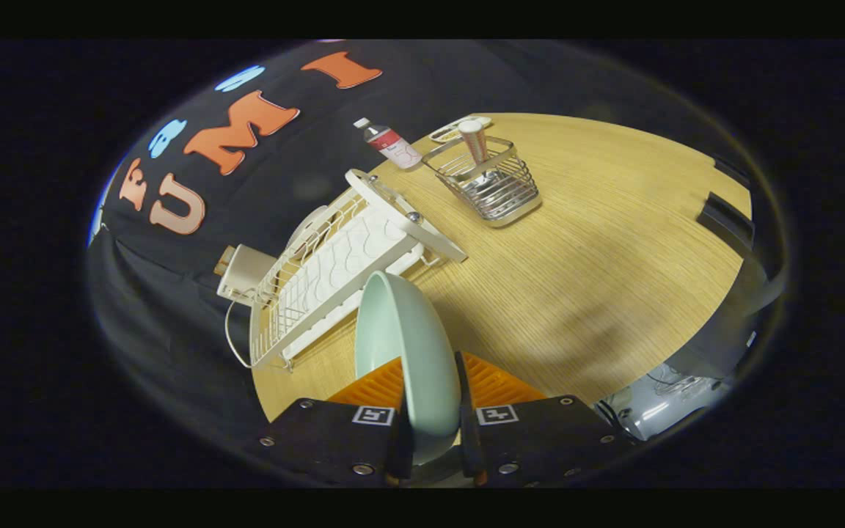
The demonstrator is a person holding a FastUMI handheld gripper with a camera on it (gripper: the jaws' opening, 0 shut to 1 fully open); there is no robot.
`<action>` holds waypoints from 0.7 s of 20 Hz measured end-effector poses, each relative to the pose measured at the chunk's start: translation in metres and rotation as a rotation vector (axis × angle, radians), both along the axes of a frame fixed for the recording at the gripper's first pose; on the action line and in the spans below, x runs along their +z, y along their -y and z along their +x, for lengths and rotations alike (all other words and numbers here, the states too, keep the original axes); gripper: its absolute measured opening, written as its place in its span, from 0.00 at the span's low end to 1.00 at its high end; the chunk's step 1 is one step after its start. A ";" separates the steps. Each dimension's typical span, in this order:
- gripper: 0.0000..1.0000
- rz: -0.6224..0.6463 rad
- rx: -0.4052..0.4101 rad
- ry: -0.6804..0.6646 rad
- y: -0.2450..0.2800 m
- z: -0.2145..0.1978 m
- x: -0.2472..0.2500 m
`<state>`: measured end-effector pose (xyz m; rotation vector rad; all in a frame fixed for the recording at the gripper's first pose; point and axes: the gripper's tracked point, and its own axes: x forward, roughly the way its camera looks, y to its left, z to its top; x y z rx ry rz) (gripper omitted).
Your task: Take the plate from the dish rack, then take the spoon from the basket and place it into the plate.
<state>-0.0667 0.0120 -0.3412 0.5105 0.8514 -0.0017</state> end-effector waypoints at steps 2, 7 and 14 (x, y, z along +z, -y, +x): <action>0.28 0.000 0.010 -0.018 -0.002 -0.001 -0.003; 0.49 -0.049 -0.015 -0.010 0.015 0.004 0.003; 0.81 -0.187 -0.081 0.065 0.069 0.020 0.037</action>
